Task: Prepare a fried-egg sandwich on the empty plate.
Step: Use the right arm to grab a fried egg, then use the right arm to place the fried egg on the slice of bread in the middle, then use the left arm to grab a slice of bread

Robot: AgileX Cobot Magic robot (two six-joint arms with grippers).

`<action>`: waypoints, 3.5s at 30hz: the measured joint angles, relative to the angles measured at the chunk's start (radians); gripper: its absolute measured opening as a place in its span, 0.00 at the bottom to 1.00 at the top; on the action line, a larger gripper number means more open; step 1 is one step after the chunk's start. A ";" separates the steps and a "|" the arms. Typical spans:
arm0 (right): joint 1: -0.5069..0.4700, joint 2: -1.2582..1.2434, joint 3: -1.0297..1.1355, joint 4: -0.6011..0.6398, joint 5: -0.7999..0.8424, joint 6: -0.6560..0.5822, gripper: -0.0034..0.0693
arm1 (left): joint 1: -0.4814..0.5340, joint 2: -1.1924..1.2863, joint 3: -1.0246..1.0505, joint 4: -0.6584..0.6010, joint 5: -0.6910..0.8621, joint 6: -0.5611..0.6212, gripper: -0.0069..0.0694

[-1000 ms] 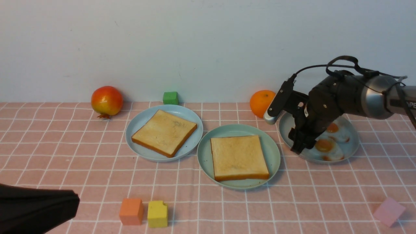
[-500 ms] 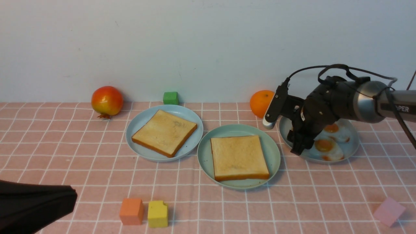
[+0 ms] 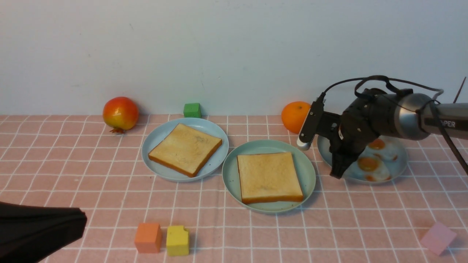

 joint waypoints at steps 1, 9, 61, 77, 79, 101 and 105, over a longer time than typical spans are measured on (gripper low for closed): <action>0.003 -0.001 0.000 -0.001 0.009 0.000 0.15 | 0.000 0.000 0.000 0.000 0.000 0.000 0.11; 0.045 -0.076 0.007 0.010 0.072 0.010 0.15 | 0.000 0.000 0.000 0.000 0.000 0.000 0.11; 0.478 -0.098 0.007 -0.219 0.160 0.610 0.14 | 0.000 0.000 0.000 0.000 0.052 0.000 0.11; 0.479 -0.068 0.007 -0.287 0.126 0.684 0.24 | 0.000 0.000 0.000 -0.037 0.052 0.000 0.11; 0.482 -0.068 0.007 -0.285 0.139 0.685 0.38 | 0.000 0.000 0.000 -0.042 0.052 0.000 0.11; 0.580 -0.592 0.009 0.032 0.690 0.660 0.12 | 0.024 0.390 -0.134 -0.052 0.074 -0.105 0.11; 0.580 -0.794 0.074 0.107 0.716 0.680 0.04 | 0.188 0.642 -0.269 -0.202 0.131 0.063 0.11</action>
